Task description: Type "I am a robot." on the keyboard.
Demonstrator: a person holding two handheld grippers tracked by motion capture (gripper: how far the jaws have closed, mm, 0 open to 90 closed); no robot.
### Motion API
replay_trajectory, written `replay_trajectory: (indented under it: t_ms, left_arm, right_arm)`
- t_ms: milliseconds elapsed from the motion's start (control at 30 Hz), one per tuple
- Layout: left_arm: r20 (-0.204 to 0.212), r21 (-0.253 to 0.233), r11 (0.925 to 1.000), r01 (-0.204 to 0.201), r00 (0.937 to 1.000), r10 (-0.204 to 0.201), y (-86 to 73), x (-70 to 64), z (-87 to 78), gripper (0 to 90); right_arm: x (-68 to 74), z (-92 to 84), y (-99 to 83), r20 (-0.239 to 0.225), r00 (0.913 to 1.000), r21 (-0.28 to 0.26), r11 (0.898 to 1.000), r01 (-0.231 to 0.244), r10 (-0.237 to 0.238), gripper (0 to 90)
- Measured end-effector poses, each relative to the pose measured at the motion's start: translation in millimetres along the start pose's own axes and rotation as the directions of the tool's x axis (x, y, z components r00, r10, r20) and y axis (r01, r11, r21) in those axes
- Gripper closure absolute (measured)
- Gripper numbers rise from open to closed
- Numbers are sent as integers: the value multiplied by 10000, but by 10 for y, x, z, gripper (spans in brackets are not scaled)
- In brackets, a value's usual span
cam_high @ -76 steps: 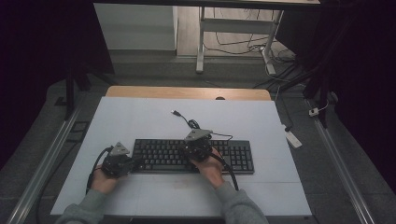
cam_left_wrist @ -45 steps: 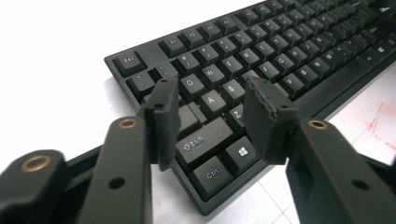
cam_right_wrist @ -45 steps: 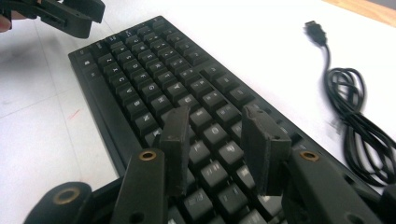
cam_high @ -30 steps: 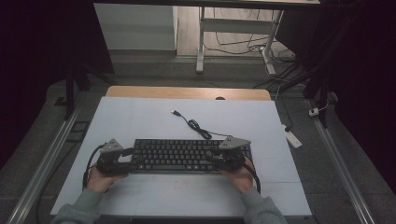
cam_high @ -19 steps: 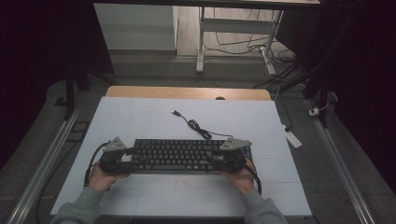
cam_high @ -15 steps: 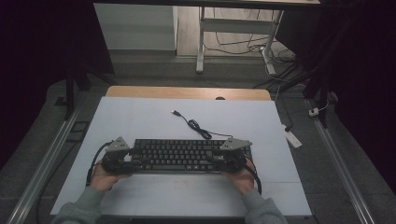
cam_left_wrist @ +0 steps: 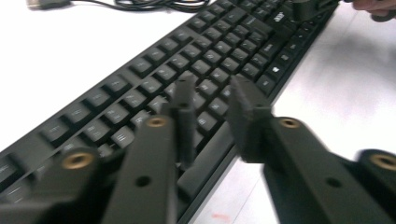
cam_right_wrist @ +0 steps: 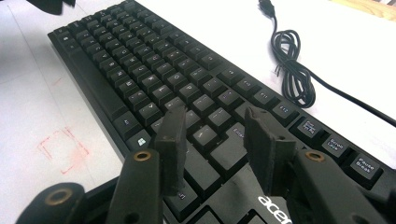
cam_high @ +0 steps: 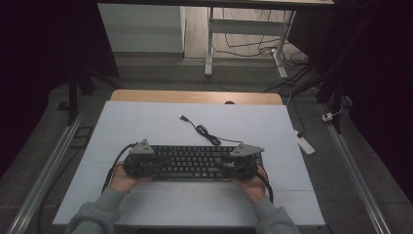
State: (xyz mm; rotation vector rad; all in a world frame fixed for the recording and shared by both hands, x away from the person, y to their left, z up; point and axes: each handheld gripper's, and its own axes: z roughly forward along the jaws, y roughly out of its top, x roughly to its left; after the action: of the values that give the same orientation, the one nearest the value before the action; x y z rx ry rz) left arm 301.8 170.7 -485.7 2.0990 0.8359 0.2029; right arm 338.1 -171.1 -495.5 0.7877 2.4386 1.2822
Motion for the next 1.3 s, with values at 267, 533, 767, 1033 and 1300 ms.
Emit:
replay_trajectory:
  t_ms: [267, 533, 767, 1033, 1300]
  left_arm:
    - [337, 458, 9982, -391, 9987, 375, 2, -88, 155, 888]
    - [496, 1007, 9922, -741, 9964, 694, -13, -178, 330, 889]
    - [295, 1313, 9881, -803, 9966, 770, -38, -180, 399, 889]
    - [35, 1521, 9855, -747, 9972, 750, -62, -164, 443, 889]
    - [-32, 1653, 9832, -779, 9968, 795, -71, -154, 471, 890]
  right_arm:
    - [3, 21, 7, -28, 9999, 71, 9999, 114, -114, 593]
    - [10, 35, 1, -32, 10000, 150, 9998, 94, -93, 584]
    - [14, 53, -2, -39, 9999, 210, 9997, 114, -114, 582]
    - [20, 59, -3, -35, 9999, 226, 9996, 161, -161, 584]
    - [19, 57, -3, -12, 9999, 206, 9997, 166, -166, 587]
